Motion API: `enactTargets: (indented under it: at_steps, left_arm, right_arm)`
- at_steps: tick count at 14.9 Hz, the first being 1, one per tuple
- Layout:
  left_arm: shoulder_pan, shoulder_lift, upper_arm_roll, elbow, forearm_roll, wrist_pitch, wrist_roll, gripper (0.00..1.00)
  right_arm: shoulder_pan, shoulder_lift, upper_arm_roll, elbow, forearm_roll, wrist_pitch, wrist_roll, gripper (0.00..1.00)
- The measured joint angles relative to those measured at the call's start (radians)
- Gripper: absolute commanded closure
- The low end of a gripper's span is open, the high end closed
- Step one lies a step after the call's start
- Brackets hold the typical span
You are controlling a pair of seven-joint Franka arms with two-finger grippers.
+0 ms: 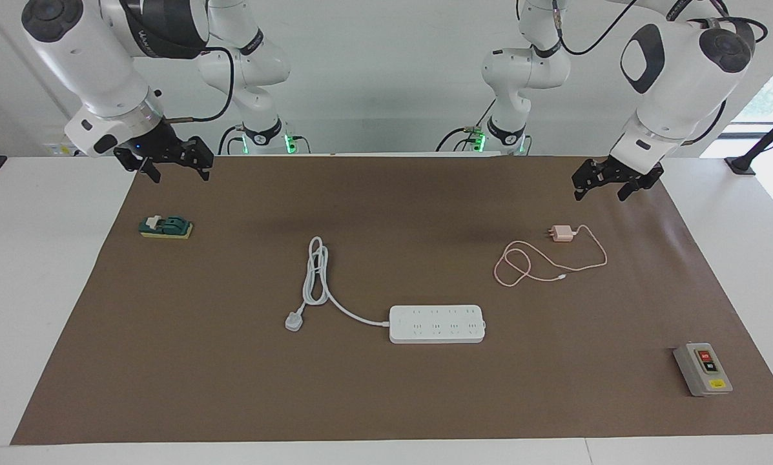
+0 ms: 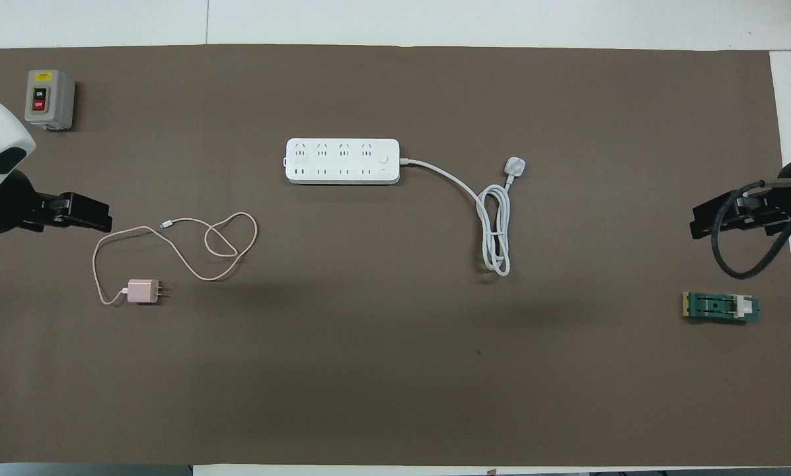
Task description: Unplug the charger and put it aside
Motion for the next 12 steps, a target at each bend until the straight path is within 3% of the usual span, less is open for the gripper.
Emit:
enactTargets:
  at_steps: [12]
  left_arm:
    - [0.0,-0.005,0.001,-0.002,0.0,0.042,-0.068,0.0]
  right_arm:
    - [-0.003,0.0,-0.009,0.002,0.0,0.0,0.0,0.0]
